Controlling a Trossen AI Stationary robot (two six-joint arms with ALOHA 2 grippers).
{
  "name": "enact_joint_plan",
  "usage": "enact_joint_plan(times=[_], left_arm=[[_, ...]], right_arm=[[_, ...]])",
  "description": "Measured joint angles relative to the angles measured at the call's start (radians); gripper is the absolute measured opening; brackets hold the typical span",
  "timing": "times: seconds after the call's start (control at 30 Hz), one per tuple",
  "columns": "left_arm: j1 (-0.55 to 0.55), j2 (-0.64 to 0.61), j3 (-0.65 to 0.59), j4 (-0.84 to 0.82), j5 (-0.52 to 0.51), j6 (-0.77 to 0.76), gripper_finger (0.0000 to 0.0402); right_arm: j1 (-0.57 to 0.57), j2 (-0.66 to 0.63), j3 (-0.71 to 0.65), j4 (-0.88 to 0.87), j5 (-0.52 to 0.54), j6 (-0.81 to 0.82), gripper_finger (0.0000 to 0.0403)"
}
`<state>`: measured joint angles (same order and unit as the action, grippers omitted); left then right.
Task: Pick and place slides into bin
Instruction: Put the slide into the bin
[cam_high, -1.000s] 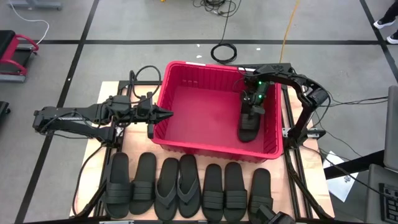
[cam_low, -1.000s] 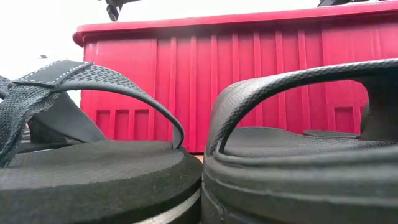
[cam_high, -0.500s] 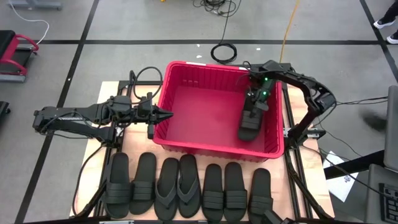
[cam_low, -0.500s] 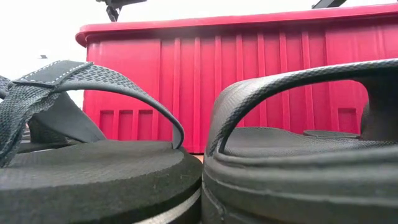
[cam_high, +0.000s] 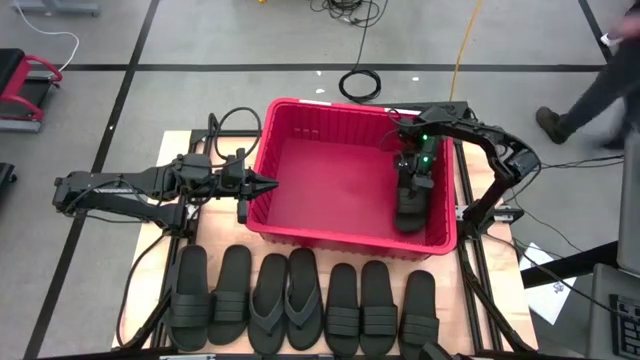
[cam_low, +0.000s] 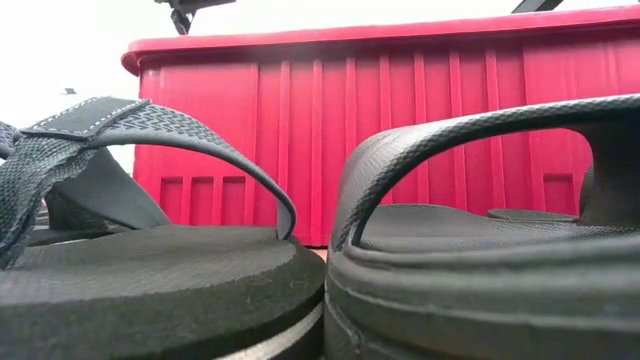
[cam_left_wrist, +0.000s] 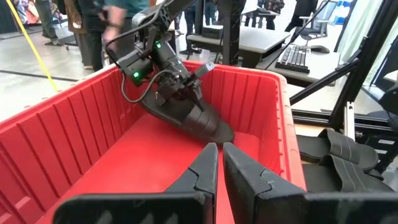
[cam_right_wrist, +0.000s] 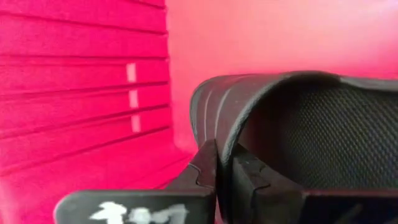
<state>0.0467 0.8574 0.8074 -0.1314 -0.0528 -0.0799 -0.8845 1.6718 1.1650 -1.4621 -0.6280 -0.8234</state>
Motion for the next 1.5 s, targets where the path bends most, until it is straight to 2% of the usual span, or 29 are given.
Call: enact_joint_plan(times=[0.17, 0.5, 0.57, 0.73, 1.27, 1.5], left_arm=[[0.000, 0.000, 0.000, 0.000, 0.000, -0.001, 0.0026], [0.000, 0.000, 0.000, 0.000, 0.000, -0.007, 0.0026], [0.000, 0.000, 0.000, 0.000, 0.000, -0.007, 0.0026], [0.000, 0.000, 0.000, 0.000, 0.000, -0.007, 0.0026], [0.000, 0.000, 0.000, -0.001, 0.000, -0.006, 0.0026], [0.000, 0.000, 0.000, -0.001, 0.000, -0.006, 0.0026]], right_arm=[[-0.006, 0.000, -0.030, 0.075, 0.049, 0.008, 0.0004], [-0.018, -0.001, -0.086, 0.171, 0.058, 0.010, 0.0005], [-0.018, -0.001, -0.088, 0.203, 0.099, 0.045, 0.0010], [-0.019, -0.001, -0.088, 0.236, 0.172, 0.078, 0.0042], [-0.019, -0.001, -0.041, 0.246, 0.191, 0.131, 0.0165], [-0.015, -0.051, 0.009, 0.231, 0.189, 0.144, 0.0181]])
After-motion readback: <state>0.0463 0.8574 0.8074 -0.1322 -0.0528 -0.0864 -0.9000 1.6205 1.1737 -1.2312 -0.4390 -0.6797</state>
